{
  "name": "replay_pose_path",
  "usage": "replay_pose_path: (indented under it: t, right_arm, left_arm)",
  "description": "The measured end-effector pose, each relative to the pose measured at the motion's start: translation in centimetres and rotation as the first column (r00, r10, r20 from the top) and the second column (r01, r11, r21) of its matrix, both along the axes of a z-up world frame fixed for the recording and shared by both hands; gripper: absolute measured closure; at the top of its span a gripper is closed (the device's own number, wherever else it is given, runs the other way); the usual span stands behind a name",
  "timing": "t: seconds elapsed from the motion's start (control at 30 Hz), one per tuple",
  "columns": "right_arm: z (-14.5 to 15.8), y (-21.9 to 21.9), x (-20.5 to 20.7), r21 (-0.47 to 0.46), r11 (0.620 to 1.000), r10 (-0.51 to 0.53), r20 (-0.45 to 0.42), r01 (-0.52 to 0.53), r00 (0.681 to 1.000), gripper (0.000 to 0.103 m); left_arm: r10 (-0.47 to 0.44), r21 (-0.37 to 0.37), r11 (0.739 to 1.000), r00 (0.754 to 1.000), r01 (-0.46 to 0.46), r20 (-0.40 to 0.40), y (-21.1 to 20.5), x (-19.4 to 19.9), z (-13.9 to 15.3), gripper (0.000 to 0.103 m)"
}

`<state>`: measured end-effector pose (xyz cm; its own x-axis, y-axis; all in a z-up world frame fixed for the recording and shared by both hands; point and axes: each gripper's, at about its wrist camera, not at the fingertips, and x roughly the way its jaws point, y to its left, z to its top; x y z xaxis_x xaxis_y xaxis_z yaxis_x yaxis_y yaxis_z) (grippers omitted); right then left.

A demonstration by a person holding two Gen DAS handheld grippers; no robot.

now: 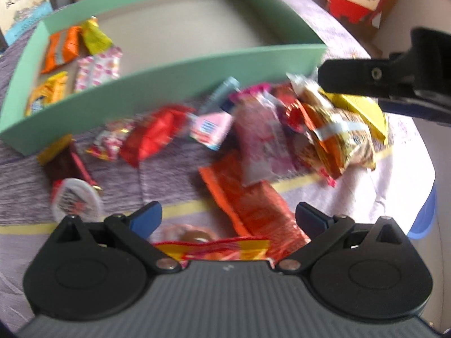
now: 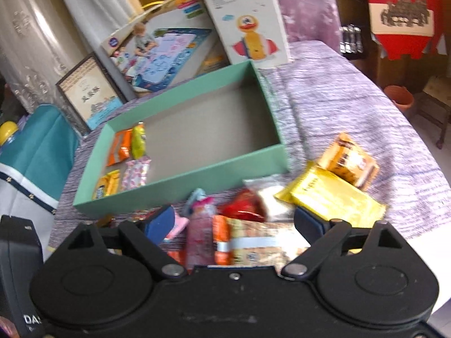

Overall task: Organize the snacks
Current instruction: 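Grasp the orange wrapper with the left tool while the right grasps the striped wafer bag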

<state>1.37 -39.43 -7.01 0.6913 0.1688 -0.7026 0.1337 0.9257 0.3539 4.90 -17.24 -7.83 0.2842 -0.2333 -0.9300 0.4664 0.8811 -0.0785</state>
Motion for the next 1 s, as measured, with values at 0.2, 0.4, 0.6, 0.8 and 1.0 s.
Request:
replay_pose_path:
  t: [0.2, 0.4, 0.6, 0.8, 1.0]
  right_arm:
    - [-1.2, -1.7, 0.1, 0.010, 1.000, -0.003, 0.004, 0.003, 1.000, 0.010]
    - [-3.2, -2.0, 1.5, 0.014, 1.000, 0.018, -0.038, -0.017, 0.999, 0.014]
    - [-4.0, -1.1, 0.1, 0.064, 0.997, 0.057, -0.084, -0.051, 0.995, 0.013]
    - [-3.3, 0.2, -0.8, 0.082, 0.994, 0.082, -0.094, -0.075, 0.992, 0.014]
    - [-2.5, -1.5, -2.0, 0.084, 0.996, -0.008, -0.102, 0.017, 0.995, 0.014]
  left_arm:
    - [-0.011, 0.042, 0.999, 1.000, 0.011, 0.013, -1.5, -0.6, -1.4, 0.000]
    - [-0.001, 0.060, 0.998, 1.000, -0.001, 0.030, -0.4, 0.0, -1.7, 0.000]
    - [-0.012, 0.058, 0.998, 0.999, 0.010, 0.034, 1.5, 0.5, -1.4, 0.000]
    - [-0.013, 0.066, 0.998, 0.999, 0.010, 0.048, 3.2, 0.5, -1.4, 0.000]
    - [-0.016, 0.054, 0.998, 0.999, 0.013, 0.044, 4.0, 0.4, -1.3, 0.000]
